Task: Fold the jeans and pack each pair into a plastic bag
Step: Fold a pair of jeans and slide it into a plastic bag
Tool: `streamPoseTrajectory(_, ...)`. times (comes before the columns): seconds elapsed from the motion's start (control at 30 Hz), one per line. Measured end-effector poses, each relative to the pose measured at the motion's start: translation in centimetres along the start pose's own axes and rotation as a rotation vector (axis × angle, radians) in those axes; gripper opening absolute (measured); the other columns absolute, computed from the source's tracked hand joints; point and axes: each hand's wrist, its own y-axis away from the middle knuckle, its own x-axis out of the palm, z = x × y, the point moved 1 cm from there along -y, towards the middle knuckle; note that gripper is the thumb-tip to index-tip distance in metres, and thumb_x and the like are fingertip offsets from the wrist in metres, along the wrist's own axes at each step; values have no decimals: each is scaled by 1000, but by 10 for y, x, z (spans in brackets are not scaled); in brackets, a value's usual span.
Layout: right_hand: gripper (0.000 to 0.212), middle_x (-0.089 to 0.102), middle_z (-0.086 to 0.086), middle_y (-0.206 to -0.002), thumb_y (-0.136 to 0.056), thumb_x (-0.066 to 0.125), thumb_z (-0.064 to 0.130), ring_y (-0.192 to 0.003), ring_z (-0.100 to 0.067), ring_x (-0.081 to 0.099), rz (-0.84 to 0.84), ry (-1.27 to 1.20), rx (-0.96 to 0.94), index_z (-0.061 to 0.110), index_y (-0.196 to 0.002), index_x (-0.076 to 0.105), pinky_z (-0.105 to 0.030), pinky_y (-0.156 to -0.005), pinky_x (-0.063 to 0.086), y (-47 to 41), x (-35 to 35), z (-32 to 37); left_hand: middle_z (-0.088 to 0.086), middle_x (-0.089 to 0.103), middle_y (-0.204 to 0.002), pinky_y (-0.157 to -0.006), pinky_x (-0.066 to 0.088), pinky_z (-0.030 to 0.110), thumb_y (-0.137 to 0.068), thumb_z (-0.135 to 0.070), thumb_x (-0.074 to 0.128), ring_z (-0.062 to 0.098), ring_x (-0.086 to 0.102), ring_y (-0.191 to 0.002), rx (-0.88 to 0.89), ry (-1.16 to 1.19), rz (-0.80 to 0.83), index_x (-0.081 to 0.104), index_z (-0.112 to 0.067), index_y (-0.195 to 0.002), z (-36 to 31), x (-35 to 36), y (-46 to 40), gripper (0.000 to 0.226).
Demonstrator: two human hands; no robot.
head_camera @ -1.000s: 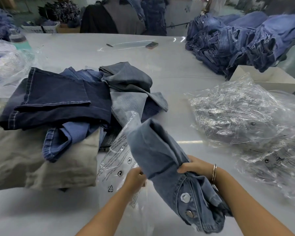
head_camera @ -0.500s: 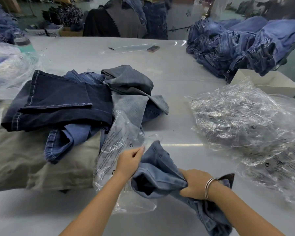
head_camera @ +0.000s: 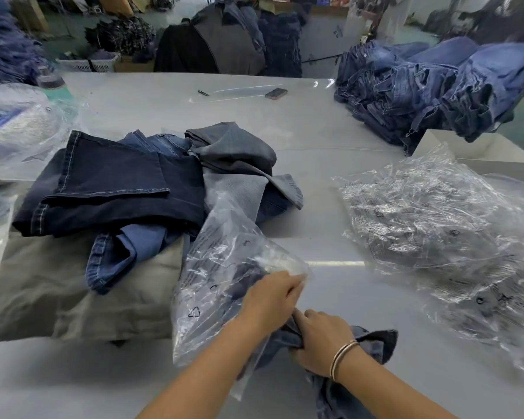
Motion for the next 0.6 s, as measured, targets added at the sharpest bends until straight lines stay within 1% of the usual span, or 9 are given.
streamPoseTrajectory(0.07, 35, 63, -1, -101, -78, 49, 53, -94, -25, 62, -24, -198, 82, 28, -104, 51, -31, -67, 43, -3, -4, -3, -2, 60, -101, -79, 49, 37, -99, -38, 38, 21, 57, -98, 72, -75, 58, 54, -35, -131, -4, 11, 10, 35)
streamPoseTrajectory(0.13, 20, 66, 1, -96, -78, 53, 50, -89, -23, 63, -23, -321, 134, 32, -86, 48, -28, -62, 39, -3, -8, -9, -4, 55, -104, -75, 47, 34, -98, -38, 39, 19, 57, -97, 101, -98, 23, 48, -35, -136, -2, 13, 19, 39)
streamPoseTrajectory(0.23, 16, 62, 4, -81, -82, 61, 36, -77, -20, 60, -84, -433, 187, 31, -88, 46, -30, -59, 41, -2, -8, -18, -2, 53, -99, -71, 48, 33, -100, -36, 40, 21, 59, -90, 135, -83, -81, 51, -32, -137, -1, 6, 25, 39)
streamPoseTrajectory(0.3, 8, 59, 3, -73, -88, 55, 25, -67, -13, 56, -106, -520, 263, 28, -86, 48, -30, -61, 45, -2, -7, -17, 1, 56, -94, -69, 50, 36, -99, -35, 41, 23, 60, -83, 212, -41, -85, 58, -30, -131, -9, 4, 27, 37)
streamPoseTrajectory(0.33, 10, 62, -2, -76, -92, 48, 16, -67, -12, 58, -158, -487, 250, 25, -87, 51, -30, -65, 47, -5, -6, -13, 1, 57, -91, -66, 50, 34, -98, -36, 42, 24, 60, -80, 257, -29, -68, 60, -31, -129, -16, 4, 29, 36)
streamPoseTrajectory(0.4, 26, 68, -15, -95, -89, 45, -6, -63, -3, 61, -299, -500, 255, 12, -107, 54, -14, -62, 49, -8, -3, -7, 0, 59, -91, -64, 49, 30, -96, -37, 43, 22, 61, -78, 352, -46, -26, 61, -32, -126, -29, 8, 31, 35)
streamPoseTrajectory(0.43, 30, 63, -24, -111, -91, 44, -10, -58, 8, 58, -240, -613, 250, 1, -119, 51, -5, -56, 45, -7, 3, -9, -1, 61, -92, -64, 49, 29, -95, -37, 45, 21, 61, -80, 391, -51, 0, 61, -31, -125, -33, 10, 31, 35)
streamPoseTrajectory(0.5, 34, 48, -31, -132, -95, 43, -6, -58, 14, 58, -190, -629, 326, -14, -128, 41, -1, -52, 41, -5, 4, -10, -1, 63, -94, -66, 49, 29, -95, -36, 50, 20, 60, -82, 443, -28, 25, 63, -28, -124, -38, 8, 32, 33)
streamPoseTrajectory(0.6, 35, 53, -27, -129, -92, 48, -10, -94, -13, 60, -199, -729, 303, -11, -126, 47, 2, -58, 40, -7, 1, -17, -2, 65, -106, -78, 51, 33, -92, -36, 56, 14, 59, -93, 489, -58, -205, 70, -25, -112, -31, -4, 28, 27)
